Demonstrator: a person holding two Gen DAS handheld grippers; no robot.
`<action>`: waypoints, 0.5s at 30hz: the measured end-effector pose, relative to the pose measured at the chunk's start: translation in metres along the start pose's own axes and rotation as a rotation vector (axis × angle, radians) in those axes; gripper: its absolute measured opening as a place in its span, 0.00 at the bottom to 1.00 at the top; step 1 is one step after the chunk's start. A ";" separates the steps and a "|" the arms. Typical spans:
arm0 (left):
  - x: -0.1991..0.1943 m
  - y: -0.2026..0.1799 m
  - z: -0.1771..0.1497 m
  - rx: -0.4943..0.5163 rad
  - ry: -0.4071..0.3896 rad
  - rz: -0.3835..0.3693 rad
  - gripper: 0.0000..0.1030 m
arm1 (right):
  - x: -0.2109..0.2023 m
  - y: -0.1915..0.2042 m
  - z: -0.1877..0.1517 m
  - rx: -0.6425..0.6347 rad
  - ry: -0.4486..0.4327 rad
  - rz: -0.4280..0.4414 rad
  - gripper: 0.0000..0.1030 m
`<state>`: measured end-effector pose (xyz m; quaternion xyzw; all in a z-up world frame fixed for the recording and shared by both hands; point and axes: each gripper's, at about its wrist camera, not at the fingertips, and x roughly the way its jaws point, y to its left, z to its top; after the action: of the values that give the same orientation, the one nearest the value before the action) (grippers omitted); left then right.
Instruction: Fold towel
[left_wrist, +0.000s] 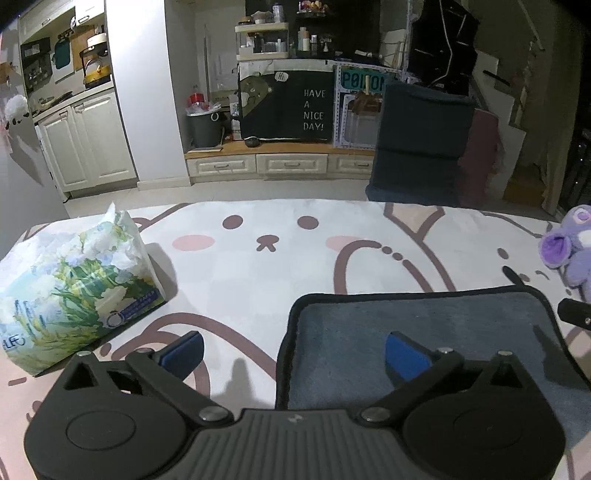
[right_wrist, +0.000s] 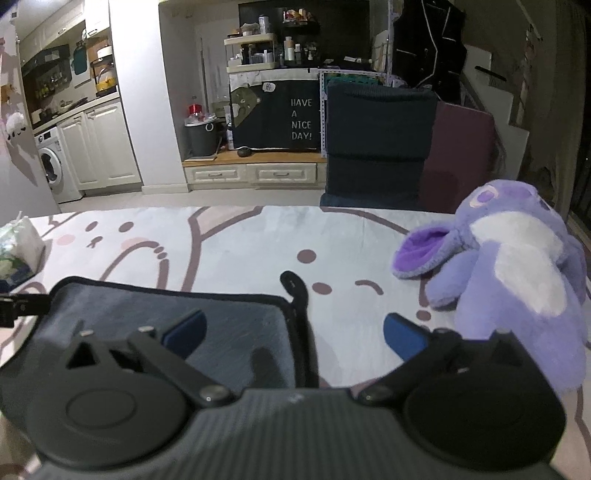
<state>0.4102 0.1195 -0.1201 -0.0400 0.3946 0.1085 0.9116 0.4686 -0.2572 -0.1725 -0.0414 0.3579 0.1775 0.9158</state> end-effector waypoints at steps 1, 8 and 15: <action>-0.005 -0.001 0.000 -0.001 -0.001 -0.001 1.00 | -0.005 0.001 0.000 0.002 -0.002 0.008 1.00; -0.042 -0.004 0.000 -0.014 -0.016 -0.019 1.00 | -0.036 0.009 0.005 0.018 -0.009 0.050 1.00; -0.072 -0.005 -0.001 -0.024 -0.017 -0.033 1.00 | -0.070 0.022 0.014 0.018 0.018 0.042 1.00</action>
<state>0.3630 0.1022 -0.0681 -0.0566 0.3847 0.0986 0.9160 0.4224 -0.2547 -0.1144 -0.0272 0.3685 0.1928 0.9090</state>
